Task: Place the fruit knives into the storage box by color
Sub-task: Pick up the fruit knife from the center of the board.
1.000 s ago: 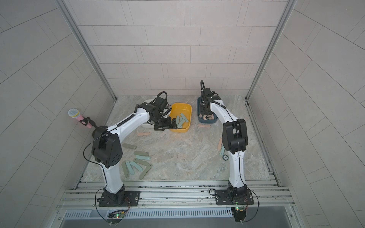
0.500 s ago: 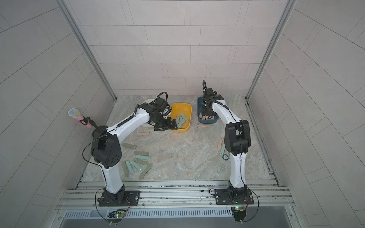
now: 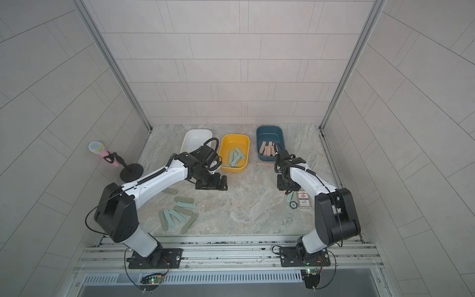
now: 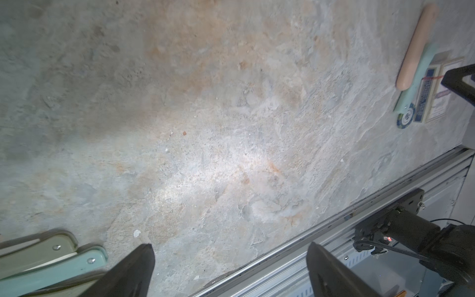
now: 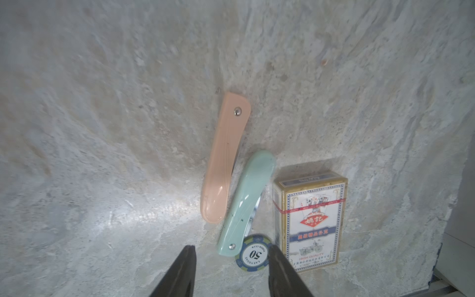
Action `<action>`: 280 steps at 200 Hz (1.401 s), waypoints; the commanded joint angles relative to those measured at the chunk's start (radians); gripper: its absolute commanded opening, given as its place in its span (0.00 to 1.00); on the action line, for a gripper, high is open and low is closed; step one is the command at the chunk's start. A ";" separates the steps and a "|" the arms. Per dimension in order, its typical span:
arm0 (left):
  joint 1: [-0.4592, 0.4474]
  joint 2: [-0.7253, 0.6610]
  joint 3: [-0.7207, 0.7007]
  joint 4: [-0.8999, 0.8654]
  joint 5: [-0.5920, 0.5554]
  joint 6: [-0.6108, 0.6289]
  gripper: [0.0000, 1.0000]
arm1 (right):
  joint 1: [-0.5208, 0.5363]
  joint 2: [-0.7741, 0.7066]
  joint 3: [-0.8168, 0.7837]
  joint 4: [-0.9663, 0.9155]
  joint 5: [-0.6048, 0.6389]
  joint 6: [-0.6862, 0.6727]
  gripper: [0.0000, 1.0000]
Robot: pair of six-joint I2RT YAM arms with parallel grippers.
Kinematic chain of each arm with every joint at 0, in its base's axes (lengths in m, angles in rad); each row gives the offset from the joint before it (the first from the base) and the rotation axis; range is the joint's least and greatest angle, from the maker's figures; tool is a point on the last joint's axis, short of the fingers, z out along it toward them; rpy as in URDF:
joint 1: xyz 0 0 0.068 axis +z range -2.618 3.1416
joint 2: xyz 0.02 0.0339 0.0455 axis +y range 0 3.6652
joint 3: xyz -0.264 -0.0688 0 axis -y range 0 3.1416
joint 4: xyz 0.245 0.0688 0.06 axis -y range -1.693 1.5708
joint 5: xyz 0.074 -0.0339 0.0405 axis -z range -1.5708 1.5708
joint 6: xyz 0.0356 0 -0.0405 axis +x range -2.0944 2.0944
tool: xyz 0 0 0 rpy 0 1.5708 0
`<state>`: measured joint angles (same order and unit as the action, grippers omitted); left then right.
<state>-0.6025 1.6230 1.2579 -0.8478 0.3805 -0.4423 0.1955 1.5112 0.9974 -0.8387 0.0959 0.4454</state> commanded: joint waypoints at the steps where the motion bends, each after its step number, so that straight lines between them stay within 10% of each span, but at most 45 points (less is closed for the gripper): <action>1: 0.000 -0.035 -0.030 0.027 -0.012 -0.011 1.00 | -0.004 0.005 -0.004 0.069 0.021 0.016 0.48; 280: 0.001 0.007 0.030 -0.014 -0.047 0.027 1.00 | -0.044 0.194 -0.078 0.219 -0.118 0.078 0.29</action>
<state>-0.6025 1.6157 1.2549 -0.8268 0.3527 -0.4320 0.1577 1.6718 0.9600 -0.6262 0.0078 0.4965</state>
